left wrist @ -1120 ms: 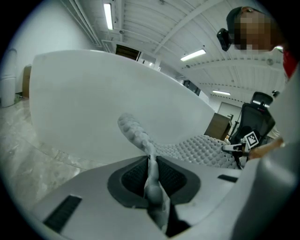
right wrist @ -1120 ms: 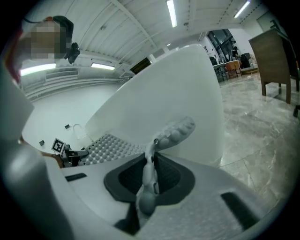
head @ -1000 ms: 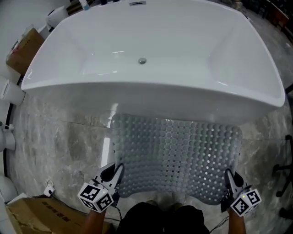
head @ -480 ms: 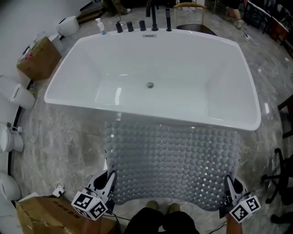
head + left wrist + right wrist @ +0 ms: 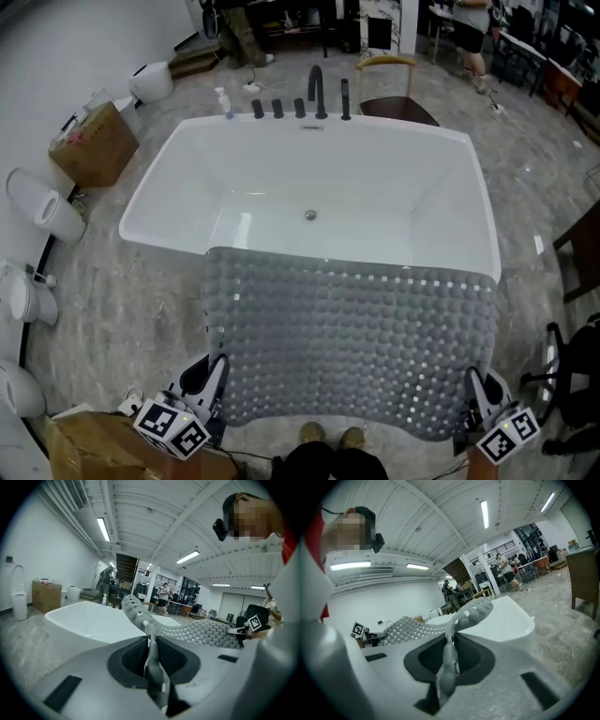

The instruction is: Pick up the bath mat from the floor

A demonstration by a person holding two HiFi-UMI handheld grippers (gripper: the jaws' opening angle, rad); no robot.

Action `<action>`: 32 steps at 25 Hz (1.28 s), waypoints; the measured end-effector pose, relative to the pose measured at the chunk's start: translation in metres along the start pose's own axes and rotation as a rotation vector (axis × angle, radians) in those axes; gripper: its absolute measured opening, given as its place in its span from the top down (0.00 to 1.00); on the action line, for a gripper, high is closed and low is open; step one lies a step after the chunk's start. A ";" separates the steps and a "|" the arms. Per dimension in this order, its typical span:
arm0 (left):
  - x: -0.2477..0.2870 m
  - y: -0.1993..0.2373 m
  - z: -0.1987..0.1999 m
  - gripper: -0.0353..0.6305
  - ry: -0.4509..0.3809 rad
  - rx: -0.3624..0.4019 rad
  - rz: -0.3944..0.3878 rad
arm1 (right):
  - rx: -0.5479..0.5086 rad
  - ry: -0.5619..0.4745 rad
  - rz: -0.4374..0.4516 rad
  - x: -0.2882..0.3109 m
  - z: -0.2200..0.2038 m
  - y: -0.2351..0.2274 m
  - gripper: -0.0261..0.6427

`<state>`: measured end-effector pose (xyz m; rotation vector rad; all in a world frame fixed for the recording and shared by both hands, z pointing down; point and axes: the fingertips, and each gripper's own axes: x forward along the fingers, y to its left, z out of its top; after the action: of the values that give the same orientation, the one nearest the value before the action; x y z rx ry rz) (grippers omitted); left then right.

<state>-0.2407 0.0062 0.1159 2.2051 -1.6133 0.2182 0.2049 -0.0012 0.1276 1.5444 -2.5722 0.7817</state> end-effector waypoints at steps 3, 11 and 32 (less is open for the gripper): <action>-0.021 -0.012 0.030 0.87 -0.017 0.015 -0.002 | -0.009 -0.029 0.008 -0.018 0.026 0.014 0.90; -0.078 -0.046 0.089 0.87 -0.079 0.033 -0.021 | -0.036 -0.102 0.059 -0.078 0.093 0.056 0.90; -0.165 -0.065 0.162 0.87 -0.194 0.050 -0.085 | -0.063 -0.257 0.095 -0.153 0.154 0.108 0.90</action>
<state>-0.2495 0.1022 -0.1042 2.3901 -1.6235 0.0214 0.2248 0.0966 -0.0936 1.6106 -2.8368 0.5327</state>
